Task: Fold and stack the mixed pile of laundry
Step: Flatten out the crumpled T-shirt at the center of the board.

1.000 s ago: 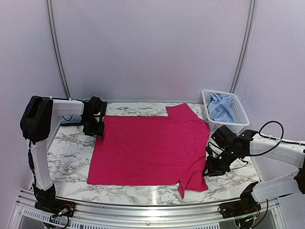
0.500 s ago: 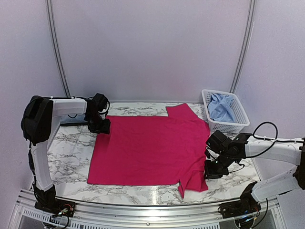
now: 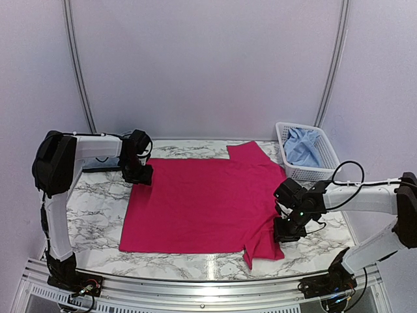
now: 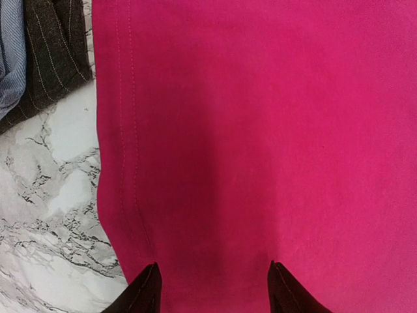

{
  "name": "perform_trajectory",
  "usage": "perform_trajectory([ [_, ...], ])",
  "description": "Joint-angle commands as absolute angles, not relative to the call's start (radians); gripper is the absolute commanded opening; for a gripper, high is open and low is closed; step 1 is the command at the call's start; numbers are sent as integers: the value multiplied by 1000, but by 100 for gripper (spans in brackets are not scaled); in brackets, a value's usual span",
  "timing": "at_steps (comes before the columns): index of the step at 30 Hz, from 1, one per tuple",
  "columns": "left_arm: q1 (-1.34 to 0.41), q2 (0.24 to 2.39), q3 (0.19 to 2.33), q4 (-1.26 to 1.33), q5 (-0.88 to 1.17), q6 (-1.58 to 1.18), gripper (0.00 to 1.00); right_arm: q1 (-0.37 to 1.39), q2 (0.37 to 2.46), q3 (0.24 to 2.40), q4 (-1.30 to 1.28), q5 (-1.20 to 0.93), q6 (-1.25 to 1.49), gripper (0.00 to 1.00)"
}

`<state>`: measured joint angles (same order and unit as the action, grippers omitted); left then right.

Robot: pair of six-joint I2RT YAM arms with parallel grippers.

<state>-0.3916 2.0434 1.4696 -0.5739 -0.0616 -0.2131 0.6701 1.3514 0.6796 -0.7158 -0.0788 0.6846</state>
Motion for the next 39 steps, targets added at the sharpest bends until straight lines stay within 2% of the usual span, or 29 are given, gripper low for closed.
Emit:
perform_trajectory([
  [1,-394,2084,1500,-584,-91,-192,58,678,1374,721,-672,-61,692,30],
  [6,-395,2105,1494,-587,-133,-192,58,679,1413,657,-631,-82,702,20],
  [10,-380,2124,1485,-605,-163,-202,52,680,1334,605,-660,-106,767,0],
  [13,-361,2134,1473,-626,-179,-224,45,684,1211,594,-746,-95,855,0],
  [19,-332,2141,1450,-645,-216,-240,38,691,985,572,-928,-64,1002,0],
  [31,-304,2158,1476,-667,-207,-242,37,805,911,587,-1012,-192,1066,0],
  [32,-304,2155,1475,-667,-202,-242,37,807,909,592,-1001,-203,1055,5],
  [35,-304,2134,1474,-662,-166,-239,44,801,935,665,-1003,-130,1015,57],
  [36,-303,2122,1476,-663,-154,-238,47,790,960,696,-1001,-104,989,65],
  [39,-303,2066,1488,-664,-130,-237,58,739,1042,778,-977,-62,895,67],
])
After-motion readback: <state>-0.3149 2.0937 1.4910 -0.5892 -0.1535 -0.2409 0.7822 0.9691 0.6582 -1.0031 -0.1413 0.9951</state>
